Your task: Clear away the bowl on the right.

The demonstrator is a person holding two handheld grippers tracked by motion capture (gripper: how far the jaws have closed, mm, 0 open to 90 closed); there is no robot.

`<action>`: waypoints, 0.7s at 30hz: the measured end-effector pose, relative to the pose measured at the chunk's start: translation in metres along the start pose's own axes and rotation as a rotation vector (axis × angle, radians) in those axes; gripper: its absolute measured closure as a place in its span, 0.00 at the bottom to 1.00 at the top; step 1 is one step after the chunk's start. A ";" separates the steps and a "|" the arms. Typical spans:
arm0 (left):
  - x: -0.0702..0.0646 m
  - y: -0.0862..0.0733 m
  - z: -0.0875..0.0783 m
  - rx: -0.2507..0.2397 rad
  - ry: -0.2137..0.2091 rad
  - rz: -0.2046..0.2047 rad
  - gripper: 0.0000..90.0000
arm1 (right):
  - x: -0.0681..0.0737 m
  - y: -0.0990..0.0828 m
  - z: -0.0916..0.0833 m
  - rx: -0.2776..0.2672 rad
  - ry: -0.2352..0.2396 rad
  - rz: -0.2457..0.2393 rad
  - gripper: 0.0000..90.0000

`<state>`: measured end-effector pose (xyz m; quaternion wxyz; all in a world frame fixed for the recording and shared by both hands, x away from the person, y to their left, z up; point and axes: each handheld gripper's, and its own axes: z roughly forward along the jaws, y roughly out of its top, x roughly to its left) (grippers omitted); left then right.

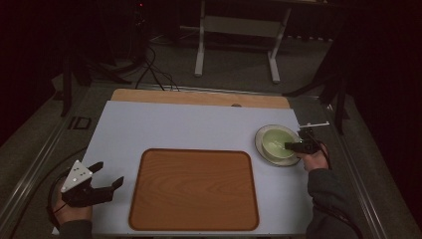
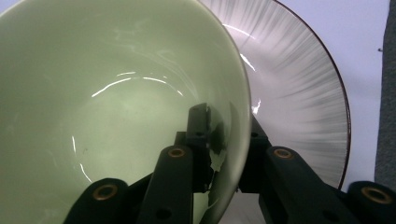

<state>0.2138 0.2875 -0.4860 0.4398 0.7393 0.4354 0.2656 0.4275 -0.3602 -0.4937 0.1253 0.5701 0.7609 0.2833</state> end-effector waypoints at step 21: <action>0.000 0.000 -0.001 -0.005 0.005 -0.001 0.16 | 0.014 0.009 -0.015 -0.074 -0.014 -0.041 0.92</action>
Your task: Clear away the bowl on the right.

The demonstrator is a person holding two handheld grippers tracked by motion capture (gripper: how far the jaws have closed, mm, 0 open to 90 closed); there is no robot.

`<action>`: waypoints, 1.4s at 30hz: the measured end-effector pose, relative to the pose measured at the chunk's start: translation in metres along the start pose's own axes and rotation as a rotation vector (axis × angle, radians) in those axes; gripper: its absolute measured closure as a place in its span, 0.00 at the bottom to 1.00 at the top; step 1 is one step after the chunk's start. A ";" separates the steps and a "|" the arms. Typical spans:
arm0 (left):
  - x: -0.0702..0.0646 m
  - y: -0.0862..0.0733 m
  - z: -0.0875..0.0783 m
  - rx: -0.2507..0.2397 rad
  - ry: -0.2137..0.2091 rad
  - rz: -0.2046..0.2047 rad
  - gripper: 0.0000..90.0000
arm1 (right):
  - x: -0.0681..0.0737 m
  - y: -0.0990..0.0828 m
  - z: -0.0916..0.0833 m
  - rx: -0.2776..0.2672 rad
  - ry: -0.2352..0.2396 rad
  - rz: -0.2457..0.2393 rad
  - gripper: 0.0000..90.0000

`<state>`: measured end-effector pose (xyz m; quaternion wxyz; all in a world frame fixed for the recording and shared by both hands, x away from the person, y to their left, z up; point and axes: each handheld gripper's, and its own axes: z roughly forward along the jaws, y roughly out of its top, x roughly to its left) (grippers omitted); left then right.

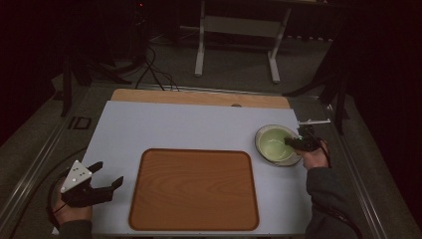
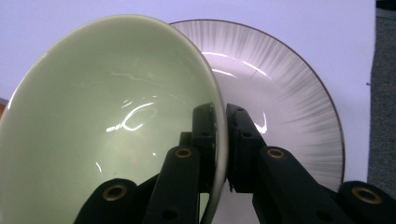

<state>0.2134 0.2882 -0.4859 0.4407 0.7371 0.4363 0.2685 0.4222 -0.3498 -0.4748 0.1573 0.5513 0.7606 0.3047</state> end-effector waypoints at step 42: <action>0.000 0.000 -0.001 -0.010 0.006 0.003 0.16 | 0.029 0.014 -0.023 -0.103 0.091 -0.034 0.92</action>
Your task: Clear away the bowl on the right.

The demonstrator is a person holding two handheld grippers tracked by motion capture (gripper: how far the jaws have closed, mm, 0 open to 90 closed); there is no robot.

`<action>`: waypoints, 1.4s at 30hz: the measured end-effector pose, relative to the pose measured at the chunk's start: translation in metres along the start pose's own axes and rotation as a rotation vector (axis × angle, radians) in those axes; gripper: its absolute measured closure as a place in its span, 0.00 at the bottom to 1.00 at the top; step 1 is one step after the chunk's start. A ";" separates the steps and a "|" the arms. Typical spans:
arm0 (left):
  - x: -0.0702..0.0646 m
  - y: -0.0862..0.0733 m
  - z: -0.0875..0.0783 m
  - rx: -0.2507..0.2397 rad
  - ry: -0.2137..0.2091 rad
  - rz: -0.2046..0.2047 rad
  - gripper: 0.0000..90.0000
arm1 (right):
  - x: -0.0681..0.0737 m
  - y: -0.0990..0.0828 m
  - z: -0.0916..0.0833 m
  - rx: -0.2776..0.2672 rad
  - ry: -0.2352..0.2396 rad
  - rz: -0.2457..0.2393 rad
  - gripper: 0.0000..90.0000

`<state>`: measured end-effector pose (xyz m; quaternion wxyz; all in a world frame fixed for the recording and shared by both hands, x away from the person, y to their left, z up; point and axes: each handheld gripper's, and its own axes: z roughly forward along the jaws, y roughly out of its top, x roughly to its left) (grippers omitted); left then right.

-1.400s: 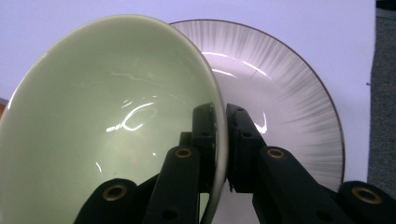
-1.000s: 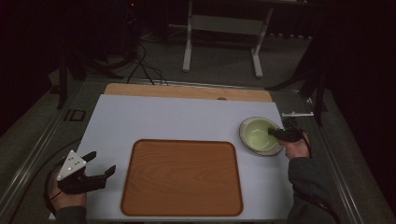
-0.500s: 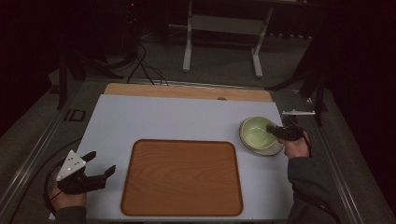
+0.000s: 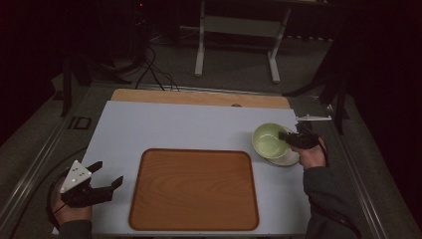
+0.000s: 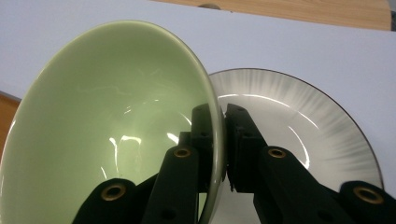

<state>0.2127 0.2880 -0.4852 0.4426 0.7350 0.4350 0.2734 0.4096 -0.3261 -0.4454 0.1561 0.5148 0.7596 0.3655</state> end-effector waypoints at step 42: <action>0.000 0.000 0.000 0.001 -0.004 0.001 0.16 | 0.061 0.008 0.013 0.003 0.149 -0.108 0.92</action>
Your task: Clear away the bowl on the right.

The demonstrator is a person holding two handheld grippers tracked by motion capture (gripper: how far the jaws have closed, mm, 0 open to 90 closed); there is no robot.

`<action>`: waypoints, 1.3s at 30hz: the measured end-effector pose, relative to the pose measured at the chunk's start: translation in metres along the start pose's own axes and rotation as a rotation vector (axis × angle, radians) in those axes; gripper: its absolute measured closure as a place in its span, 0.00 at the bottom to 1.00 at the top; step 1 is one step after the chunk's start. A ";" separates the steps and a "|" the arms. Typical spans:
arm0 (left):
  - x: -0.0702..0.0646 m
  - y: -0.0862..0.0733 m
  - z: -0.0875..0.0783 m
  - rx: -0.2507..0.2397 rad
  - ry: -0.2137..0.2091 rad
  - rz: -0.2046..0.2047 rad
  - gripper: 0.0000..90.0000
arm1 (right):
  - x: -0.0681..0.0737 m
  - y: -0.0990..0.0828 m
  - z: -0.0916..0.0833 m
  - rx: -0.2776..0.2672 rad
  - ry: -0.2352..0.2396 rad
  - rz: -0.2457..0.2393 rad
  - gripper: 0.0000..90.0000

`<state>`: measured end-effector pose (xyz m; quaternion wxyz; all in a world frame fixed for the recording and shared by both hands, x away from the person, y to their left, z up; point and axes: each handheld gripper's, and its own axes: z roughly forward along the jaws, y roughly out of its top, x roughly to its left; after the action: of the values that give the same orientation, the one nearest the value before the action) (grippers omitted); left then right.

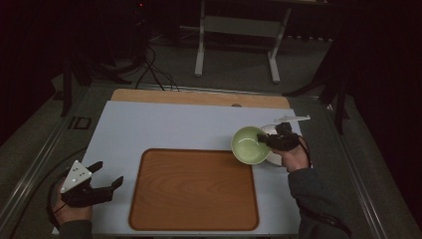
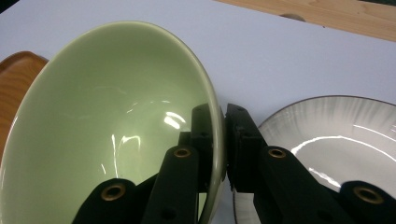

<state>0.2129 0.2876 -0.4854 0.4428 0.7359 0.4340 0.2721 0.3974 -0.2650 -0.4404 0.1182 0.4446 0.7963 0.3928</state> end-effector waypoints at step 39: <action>0.000 0.000 0.000 0.000 -0.003 0.003 0.16 | 0.046 0.005 0.017 0.020 0.104 -0.092 0.91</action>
<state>0.2128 0.2871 -0.4851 0.4429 0.7370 0.4323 0.2717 0.3834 -0.2176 -0.4407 0.0904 0.3876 0.8248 0.4016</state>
